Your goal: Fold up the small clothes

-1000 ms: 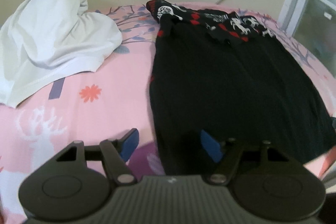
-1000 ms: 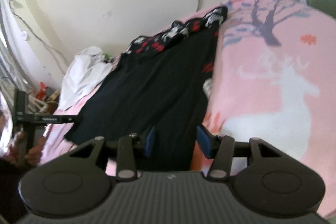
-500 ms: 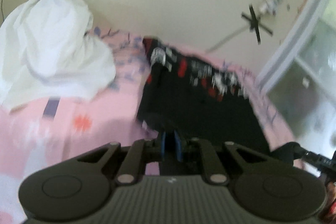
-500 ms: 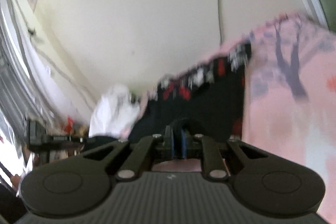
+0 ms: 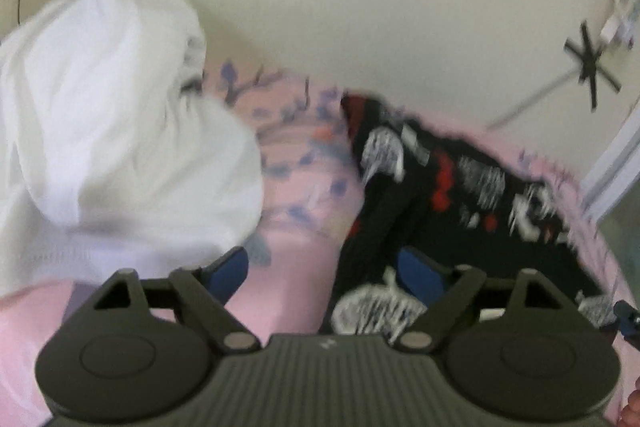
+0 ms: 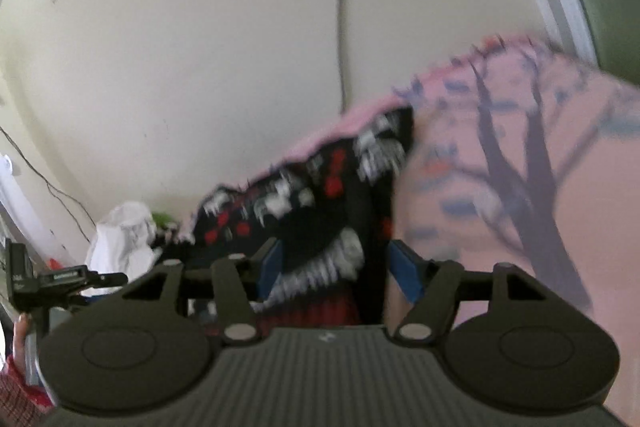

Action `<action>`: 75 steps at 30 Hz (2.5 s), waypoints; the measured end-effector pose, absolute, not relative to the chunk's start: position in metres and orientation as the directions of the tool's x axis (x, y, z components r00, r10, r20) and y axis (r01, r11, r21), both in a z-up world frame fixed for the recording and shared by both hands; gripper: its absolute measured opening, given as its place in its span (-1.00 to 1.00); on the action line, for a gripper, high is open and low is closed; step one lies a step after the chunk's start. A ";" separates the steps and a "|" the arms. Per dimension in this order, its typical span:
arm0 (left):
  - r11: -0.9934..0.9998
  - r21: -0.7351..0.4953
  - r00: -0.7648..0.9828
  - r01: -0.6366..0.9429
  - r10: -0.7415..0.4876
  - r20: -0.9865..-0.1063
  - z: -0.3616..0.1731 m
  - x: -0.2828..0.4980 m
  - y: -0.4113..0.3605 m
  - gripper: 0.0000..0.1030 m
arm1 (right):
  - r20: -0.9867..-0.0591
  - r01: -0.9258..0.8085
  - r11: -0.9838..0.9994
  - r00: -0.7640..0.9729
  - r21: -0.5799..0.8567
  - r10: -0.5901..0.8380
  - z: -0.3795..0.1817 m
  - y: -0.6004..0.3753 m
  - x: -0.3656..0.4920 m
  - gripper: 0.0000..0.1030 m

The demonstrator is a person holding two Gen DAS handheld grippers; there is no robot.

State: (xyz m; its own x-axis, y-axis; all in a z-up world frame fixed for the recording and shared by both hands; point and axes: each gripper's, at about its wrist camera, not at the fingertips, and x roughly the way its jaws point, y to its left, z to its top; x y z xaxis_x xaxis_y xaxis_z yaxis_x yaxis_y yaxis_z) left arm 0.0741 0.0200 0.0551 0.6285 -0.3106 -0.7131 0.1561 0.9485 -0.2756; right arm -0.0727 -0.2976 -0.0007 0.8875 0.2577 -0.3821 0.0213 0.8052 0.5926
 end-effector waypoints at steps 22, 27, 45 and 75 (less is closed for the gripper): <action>0.914 -0.007 0.666 0.405 -0.300 -0.683 0.129 0.207 -0.110 0.86 | -0.404 -0.146 0.871 0.841 0.469 0.359 0.074 -0.343 0.109 -0.12; 0.918 0.093 0.598 0.386 -0.173 -0.783 0.088 0.289 -0.170 0.81 | -0.531 -0.179 0.893 0.749 0.413 0.395 0.051 -0.314 0.222 -0.11; 0.864 -0.053 0.523 0.501 -0.351 -0.777 0.063 0.286 -0.169 -0.71 | -0.537 -0.308 0.907 0.733 0.286 0.418 0.047 -0.267 0.237 -0.79; 0.841 -0.345 0.630 0.417 -0.541 -0.557 0.092 0.066 0.014 0.44 | -0.322 -0.208 0.957 0.909 0.200 0.265 0.060 -0.230 -0.072 -0.15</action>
State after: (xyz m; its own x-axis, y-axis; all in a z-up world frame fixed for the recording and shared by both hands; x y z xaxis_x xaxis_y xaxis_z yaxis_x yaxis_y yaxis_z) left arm 0.0655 0.0140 0.0922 0.6297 -0.5413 -0.5572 0.4174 0.8407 -0.3450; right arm -0.0719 -0.2305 0.0603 0.9090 0.2647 -0.3220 -0.2080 0.9574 0.2002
